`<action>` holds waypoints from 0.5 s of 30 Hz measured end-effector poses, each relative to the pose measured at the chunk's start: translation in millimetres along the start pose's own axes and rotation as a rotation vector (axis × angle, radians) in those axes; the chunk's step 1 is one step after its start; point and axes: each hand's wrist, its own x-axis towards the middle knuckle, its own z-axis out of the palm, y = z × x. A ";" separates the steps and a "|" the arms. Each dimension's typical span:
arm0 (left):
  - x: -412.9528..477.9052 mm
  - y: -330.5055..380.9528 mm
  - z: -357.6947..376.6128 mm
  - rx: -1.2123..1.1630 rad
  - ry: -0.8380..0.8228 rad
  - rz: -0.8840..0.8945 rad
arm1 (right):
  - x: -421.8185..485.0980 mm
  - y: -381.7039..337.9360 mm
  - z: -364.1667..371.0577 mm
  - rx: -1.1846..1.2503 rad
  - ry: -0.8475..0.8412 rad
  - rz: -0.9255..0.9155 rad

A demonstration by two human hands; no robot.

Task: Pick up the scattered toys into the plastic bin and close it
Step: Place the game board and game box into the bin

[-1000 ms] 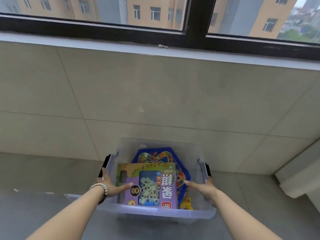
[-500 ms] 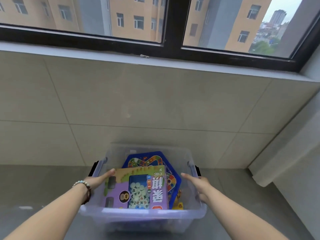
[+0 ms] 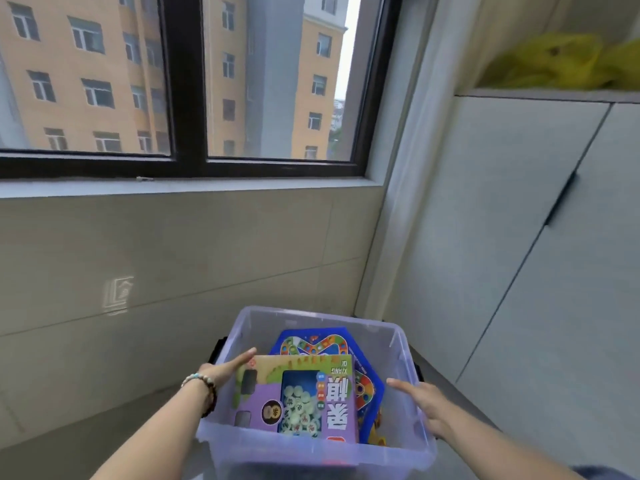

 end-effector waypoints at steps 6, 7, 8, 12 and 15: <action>-3.9 -15.8 123.1 0.027 -0.142 -0.018 | -14.9 42.3 -100.3 0.066 0.169 0.049; -2.0 -24.3 140.8 0.037 -0.159 -0.028 | -13.5 51.0 -113.4 0.076 0.199 0.053; -0.6 -32.2 157.2 0.045 -0.175 -0.041 | -10.7 60.3 -125.4 0.082 0.226 0.061; 6.3 -51.4 210.0 0.080 -0.186 -0.081 | 1.9 98.9 -157.7 0.075 0.301 0.086; 14.9 -51.5 232.0 0.098 -0.163 -0.071 | 9.3 130.8 -163.3 0.078 0.339 0.148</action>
